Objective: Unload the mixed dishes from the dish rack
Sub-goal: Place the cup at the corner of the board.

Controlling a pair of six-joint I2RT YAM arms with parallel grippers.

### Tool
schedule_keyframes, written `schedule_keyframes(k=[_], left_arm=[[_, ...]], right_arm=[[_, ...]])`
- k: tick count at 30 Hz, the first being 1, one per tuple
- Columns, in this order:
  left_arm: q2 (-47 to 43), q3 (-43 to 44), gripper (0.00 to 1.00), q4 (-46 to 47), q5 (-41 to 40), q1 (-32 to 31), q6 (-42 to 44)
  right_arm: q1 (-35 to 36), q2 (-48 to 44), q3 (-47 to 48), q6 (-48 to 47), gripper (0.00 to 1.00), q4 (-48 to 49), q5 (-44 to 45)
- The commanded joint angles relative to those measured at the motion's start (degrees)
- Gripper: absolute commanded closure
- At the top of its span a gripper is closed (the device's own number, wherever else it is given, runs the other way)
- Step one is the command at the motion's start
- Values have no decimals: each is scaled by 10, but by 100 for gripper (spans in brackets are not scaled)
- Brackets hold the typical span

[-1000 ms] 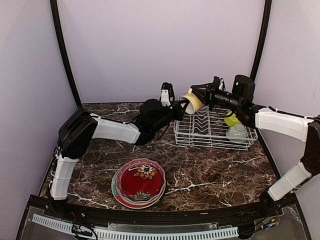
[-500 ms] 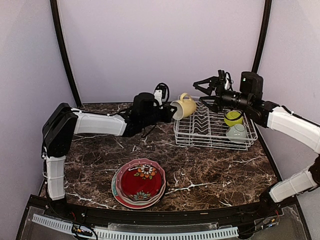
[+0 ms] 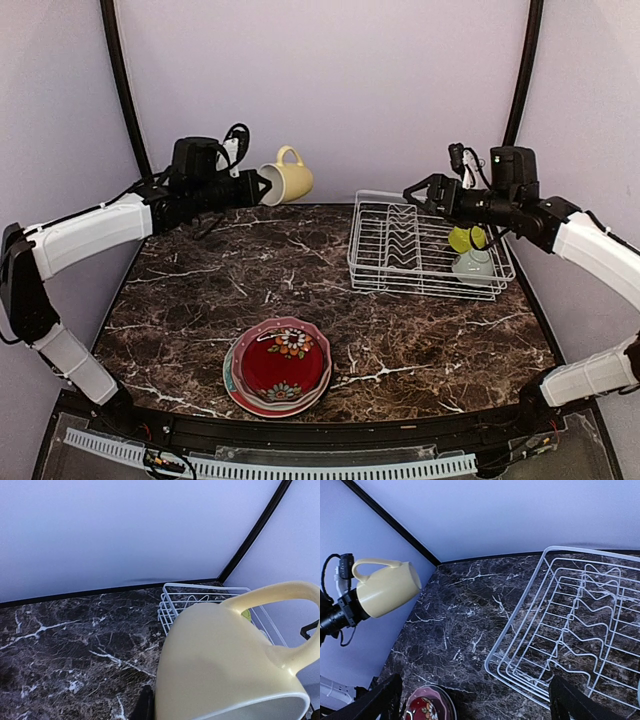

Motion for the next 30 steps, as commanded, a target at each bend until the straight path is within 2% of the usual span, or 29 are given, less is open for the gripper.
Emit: schedule_keyframes(k=[1, 7, 14, 30], left_arm=[[-91, -25, 99, -135, -19, 25, 17], [-141, -39, 99, -273, -54, 68, 18], [-131, -55, 99, -380, -56, 108, 24], [-21, -68, 99, -413, 23, 128, 28]], right_arm=[[-16, -12, 11, -67, 1, -36, 45], [-35, -3, 7, -82, 1, -38, 49], [-41, 27, 22, -97, 1, -58, 66], [-42, 18, 26, -104, 1, -79, 101]])
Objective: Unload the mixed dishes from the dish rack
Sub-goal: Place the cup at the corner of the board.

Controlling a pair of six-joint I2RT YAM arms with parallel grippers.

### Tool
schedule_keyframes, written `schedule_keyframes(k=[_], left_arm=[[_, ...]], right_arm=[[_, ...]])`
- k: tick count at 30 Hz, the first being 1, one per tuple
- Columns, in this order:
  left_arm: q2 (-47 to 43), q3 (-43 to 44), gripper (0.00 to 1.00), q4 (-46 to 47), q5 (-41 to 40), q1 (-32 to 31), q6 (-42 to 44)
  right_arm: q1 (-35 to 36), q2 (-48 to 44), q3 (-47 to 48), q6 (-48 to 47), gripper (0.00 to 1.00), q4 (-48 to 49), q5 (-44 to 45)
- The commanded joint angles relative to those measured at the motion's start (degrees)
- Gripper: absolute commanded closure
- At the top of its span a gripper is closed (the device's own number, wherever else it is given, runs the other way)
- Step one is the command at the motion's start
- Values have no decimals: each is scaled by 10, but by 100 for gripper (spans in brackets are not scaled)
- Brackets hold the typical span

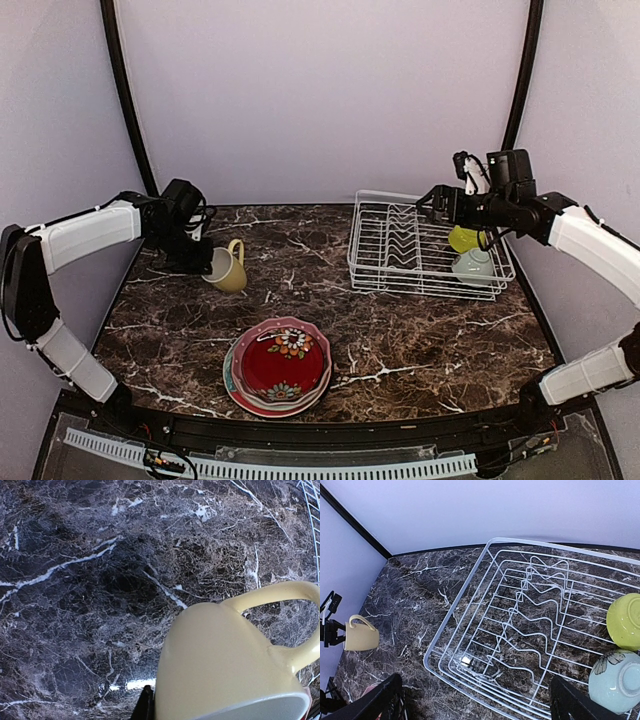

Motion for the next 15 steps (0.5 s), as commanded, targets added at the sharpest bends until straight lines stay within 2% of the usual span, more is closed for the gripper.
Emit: schedule_keyframes(k=[1, 9, 12, 15], left_arm=[[1, -1, 99, -7, 38, 2, 3], [-26, -48, 99, -50, 53, -1, -36], [-52, -75, 99, -69, 26, -19, -47], [-77, -78, 99, -130, -14, -36, -67]], right_arm=[[-3, -13, 9, -5, 1, -7, 26], [-3, -20, 4, 2, 1, -6, 29], [-2, -24, -2, 4, 1, -3, 28], [-2, -25, -4, 5, 1, -1, 28]])
